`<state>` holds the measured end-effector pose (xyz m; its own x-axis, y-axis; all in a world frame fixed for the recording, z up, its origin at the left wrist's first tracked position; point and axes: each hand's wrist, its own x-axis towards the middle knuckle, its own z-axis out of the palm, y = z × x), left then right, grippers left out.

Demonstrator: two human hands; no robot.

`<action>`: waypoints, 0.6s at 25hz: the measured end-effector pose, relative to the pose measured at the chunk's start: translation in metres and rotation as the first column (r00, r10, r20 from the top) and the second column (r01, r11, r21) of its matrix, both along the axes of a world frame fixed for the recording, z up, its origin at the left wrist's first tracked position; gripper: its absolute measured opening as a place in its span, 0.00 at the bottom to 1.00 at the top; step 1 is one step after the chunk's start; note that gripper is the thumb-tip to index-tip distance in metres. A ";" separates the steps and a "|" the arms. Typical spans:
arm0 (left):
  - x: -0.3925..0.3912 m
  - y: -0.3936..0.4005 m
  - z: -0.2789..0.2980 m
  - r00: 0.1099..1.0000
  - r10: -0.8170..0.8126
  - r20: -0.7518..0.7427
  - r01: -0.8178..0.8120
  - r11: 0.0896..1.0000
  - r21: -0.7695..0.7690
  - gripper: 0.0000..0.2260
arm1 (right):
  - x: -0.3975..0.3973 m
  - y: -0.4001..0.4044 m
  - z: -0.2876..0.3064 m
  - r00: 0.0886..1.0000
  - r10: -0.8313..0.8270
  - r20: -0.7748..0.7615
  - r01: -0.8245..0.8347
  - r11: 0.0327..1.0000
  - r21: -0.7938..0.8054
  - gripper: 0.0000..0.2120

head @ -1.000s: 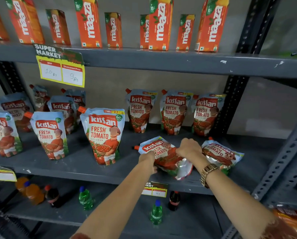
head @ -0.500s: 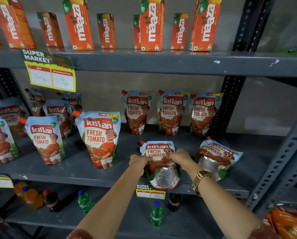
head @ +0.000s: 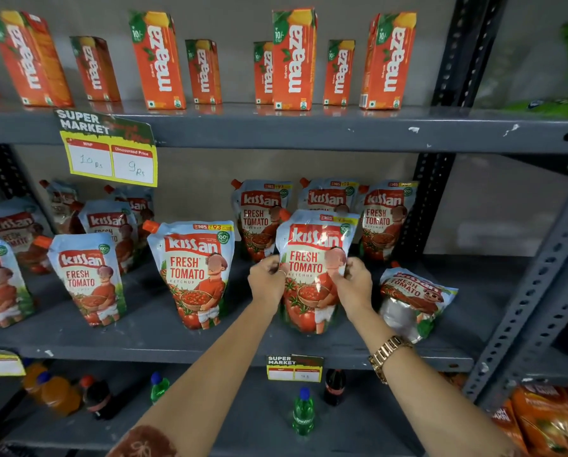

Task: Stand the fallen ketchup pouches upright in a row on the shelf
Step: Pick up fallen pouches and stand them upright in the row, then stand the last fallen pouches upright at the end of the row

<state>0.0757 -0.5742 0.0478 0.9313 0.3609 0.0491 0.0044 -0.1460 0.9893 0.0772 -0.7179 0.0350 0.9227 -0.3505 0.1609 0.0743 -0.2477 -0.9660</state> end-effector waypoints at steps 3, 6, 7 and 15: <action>-0.003 0.008 -0.004 0.999 -0.011 0.036 0.004 0.979 0.202 0.04 | -0.003 0.006 0.001 0.999 0.000 0.036 0.002 0.999 -0.035 0.07; -0.014 -0.004 -0.006 0.999 0.029 0.019 -0.032 0.977 0.211 0.08 | -0.011 -0.001 0.002 1.000 -0.026 0.003 0.026 0.998 -0.063 0.08; -0.017 -0.005 -0.006 0.999 0.044 0.023 -0.048 0.975 0.216 0.12 | -0.014 -0.002 0.002 0.998 -0.052 0.026 0.053 0.997 -0.061 0.08; -0.022 -0.094 0.002 0.985 -0.059 0.164 0.020 0.972 0.233 0.12 | -0.039 -0.107 0.010 0.886 -0.430 0.174 0.441 0.897 -0.024 0.06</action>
